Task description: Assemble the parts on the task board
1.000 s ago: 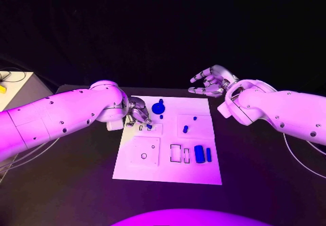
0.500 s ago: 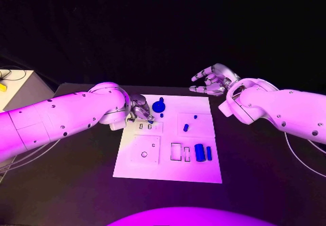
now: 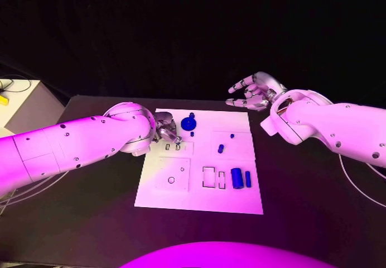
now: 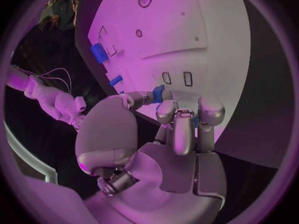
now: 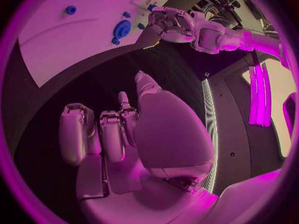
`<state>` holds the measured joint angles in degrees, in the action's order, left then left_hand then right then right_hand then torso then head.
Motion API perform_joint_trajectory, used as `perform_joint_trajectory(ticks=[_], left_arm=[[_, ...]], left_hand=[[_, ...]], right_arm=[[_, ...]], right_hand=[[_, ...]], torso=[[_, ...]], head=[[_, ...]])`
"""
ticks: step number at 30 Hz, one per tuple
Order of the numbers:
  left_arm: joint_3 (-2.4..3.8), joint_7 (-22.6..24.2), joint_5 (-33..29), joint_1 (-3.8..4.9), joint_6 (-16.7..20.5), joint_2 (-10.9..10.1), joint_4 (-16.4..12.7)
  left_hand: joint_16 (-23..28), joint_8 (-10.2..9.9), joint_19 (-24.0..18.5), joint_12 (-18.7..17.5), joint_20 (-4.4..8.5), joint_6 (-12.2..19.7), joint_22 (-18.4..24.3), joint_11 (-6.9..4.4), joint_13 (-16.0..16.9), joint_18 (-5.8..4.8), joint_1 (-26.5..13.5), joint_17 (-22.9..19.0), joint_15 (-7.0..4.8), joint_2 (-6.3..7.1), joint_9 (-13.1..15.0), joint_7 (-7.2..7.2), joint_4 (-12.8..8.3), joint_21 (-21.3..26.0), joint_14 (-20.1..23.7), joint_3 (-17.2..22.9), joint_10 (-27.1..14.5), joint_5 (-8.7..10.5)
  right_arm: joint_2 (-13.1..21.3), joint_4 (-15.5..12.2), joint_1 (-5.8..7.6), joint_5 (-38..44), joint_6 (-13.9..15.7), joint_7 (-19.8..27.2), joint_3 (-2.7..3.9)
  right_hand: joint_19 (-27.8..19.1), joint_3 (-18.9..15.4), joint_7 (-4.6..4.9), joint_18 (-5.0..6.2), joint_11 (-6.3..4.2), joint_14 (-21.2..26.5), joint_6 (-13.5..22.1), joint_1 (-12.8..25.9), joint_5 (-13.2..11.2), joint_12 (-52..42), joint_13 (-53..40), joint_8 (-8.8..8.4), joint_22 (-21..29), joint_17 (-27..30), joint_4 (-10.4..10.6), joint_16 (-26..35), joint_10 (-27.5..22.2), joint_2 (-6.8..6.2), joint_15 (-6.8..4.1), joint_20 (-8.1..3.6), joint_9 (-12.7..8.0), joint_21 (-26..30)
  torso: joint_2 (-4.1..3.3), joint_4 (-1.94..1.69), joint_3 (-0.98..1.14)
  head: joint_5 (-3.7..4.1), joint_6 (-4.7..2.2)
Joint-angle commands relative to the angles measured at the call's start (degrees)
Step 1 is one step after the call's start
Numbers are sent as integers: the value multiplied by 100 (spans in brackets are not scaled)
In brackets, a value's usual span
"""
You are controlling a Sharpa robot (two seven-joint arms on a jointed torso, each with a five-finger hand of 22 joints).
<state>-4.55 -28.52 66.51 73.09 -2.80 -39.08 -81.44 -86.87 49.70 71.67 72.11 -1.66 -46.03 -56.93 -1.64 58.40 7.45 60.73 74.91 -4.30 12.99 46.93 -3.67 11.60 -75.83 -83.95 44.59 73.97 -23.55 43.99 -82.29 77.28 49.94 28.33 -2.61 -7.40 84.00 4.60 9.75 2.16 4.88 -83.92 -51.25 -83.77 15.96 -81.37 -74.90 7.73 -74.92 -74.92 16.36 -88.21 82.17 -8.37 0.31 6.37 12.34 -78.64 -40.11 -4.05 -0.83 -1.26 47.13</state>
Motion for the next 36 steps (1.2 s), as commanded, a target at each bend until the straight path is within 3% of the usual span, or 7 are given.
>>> perform_joint_trajectory(ticks=[1,15,36], left_arm=[[-2,50,272,-33,216,-12,-42],[-4,47,219,-135,179,-36,-57],[-4,53,-7,-151,-21,-74,-79]], left_hand=[[-21,-16,40,35,0,-154,-6,5,5,-81,5,855,-53,-64,7,101,-1192,-31,-419,1154,47,-25],[-22,-18,53,37,4,-167,-24,0,9,-84,8,858,-58,-67,11,105,-1201,-42,-421,1164,56,-39],[-20,-25,66,26,9,-178,-43,-2,-8,-88,0,854,-62,-74,15,107,-1198,-54,-421,1174,55,-42]], right_arm=[[3,-4,-5,9,-34,68,2],[8,-2,-9,9,-57,61,2],[6,5,-12,9,-76,49,2]], right_hand=[[57,28,10,77,-2,-484,2,70,15,26,-470,25,-613,-1018,3,26,-44,3,14,-10,-3,21],[57,28,10,77,-2,-484,2,70,15,26,-470,25,-613,-1018,3,26,-44,3,14,-10,-3,21],[55,37,10,79,-2,-482,8,86,24,34,-458,27,-608,-1011,0,29,-52,4,14,-10,-5,31]], torso=[[-5,2,-5],[-12,6,-12],[-11,8,-6]], head=[[-8,15],[-11,69],[1,147]])
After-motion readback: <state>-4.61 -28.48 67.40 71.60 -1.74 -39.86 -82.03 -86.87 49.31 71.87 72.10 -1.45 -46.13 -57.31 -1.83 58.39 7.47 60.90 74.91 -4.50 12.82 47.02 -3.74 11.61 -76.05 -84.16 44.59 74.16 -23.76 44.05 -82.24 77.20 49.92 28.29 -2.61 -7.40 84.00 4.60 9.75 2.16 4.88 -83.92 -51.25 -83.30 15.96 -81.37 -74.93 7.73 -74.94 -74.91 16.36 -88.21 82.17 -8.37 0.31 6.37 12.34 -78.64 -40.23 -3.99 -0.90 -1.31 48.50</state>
